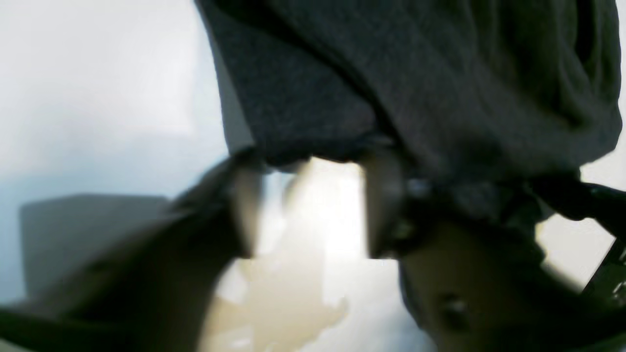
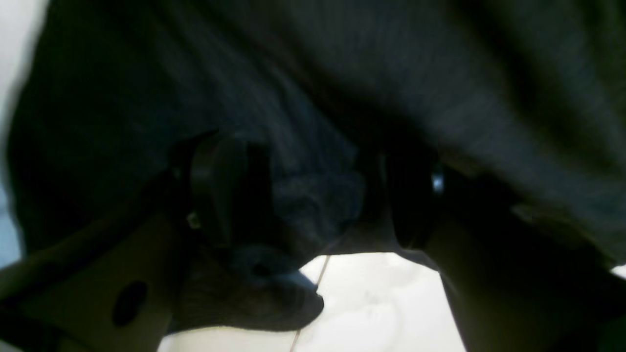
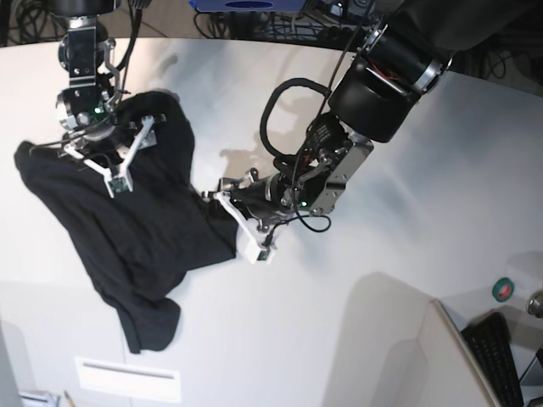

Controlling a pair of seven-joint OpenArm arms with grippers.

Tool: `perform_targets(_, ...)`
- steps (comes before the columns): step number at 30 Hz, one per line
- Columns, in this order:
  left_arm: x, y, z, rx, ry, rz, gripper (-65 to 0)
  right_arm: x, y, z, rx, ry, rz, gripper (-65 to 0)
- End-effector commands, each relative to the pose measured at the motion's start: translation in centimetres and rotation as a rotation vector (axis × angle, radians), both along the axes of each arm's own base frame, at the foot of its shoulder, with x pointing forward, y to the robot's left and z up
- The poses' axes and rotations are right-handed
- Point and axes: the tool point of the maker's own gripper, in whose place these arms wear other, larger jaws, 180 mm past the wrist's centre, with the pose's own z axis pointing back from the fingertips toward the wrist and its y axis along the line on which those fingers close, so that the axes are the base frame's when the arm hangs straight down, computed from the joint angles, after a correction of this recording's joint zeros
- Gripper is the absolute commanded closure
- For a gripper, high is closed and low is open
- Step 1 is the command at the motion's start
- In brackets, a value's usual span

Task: Layout the t-shirt on the table in an organized manner, then fold the t-shirt properly
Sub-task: 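Regrasp the shirt edge with the left gripper and lift it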

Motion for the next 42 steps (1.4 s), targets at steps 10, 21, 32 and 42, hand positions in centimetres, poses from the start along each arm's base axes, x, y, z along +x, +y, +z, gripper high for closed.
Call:
perform_targets(10,3.5,2.2,2.0,0.014,-0.091,0.030,0.0,-0.3,-0.4,-2.7,0.002,0.086,-0.009,0.0)
perform_targets(21,6.7,14.4,7.3,0.205,-0.291,0.146,0.0,3.6,-1.1,4.3,-0.045,-0.134,0.014,0.0)
perform_targets(32,14.3,17.1,17.7,0.246,-0.525,0.197,0.0,14.7,-6.6,18.5,-0.226,-0.444,0.011,0.0)
perform_targets(42,24.2,11.8,29.3,0.431,-0.790,0.175,0.0,25.3,-9.9,32.4,-0.301,-0.661,0.044,0.0)
